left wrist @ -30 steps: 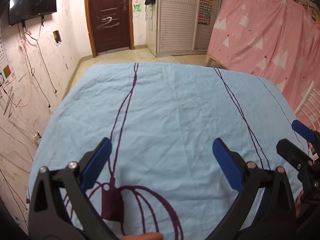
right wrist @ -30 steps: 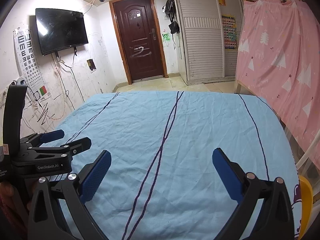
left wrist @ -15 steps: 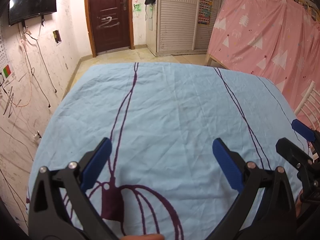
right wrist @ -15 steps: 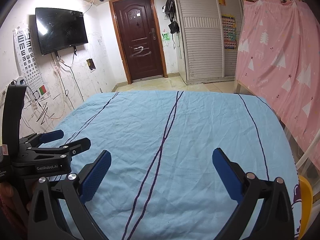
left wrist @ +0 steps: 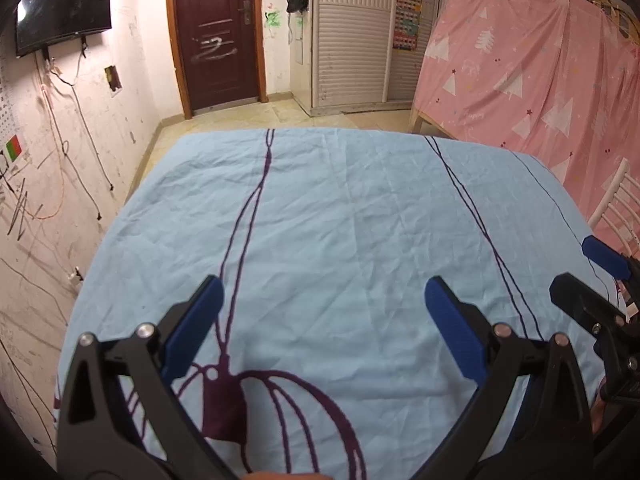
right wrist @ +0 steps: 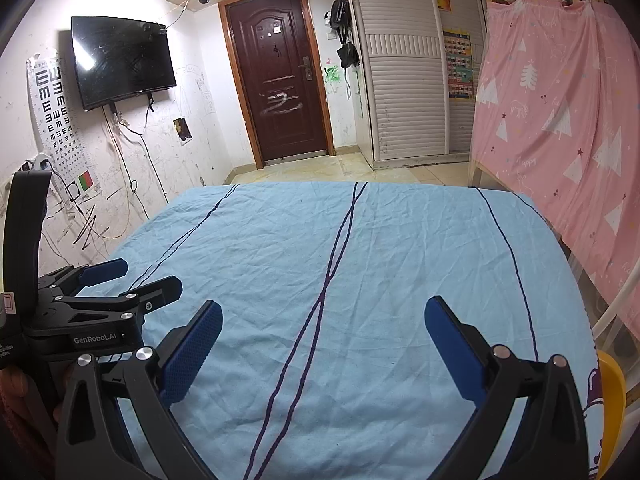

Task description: Collect trash

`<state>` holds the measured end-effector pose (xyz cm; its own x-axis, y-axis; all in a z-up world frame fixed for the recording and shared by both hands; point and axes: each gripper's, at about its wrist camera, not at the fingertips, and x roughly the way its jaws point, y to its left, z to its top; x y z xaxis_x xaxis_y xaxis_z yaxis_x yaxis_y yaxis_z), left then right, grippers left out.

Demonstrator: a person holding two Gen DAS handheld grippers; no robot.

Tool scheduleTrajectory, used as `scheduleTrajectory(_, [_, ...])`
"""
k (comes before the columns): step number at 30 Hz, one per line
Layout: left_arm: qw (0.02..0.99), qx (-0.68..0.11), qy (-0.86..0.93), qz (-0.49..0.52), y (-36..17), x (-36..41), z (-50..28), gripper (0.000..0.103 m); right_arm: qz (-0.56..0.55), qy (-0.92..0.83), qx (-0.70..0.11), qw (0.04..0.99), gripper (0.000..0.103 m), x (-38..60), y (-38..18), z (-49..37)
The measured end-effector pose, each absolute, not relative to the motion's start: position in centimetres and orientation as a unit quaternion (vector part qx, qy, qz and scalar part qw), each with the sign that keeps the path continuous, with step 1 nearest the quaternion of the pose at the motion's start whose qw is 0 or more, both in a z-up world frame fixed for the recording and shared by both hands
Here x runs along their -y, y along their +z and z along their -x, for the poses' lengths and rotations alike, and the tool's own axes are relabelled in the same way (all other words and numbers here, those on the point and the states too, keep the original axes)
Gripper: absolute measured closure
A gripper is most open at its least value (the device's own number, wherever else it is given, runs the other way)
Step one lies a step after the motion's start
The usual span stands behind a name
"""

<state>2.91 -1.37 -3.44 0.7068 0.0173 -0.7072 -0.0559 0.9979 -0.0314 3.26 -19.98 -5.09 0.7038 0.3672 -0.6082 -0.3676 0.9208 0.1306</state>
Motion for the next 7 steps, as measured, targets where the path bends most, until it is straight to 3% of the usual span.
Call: scheduleTrajectory(7, [0.922, -0.386, 0.023, 0.024, -3.33, 1.19, -3.22, 0.006, 0.001, 0.199, -0.330, 0.923, 0.009, 19.91, -5.05, -3.23])
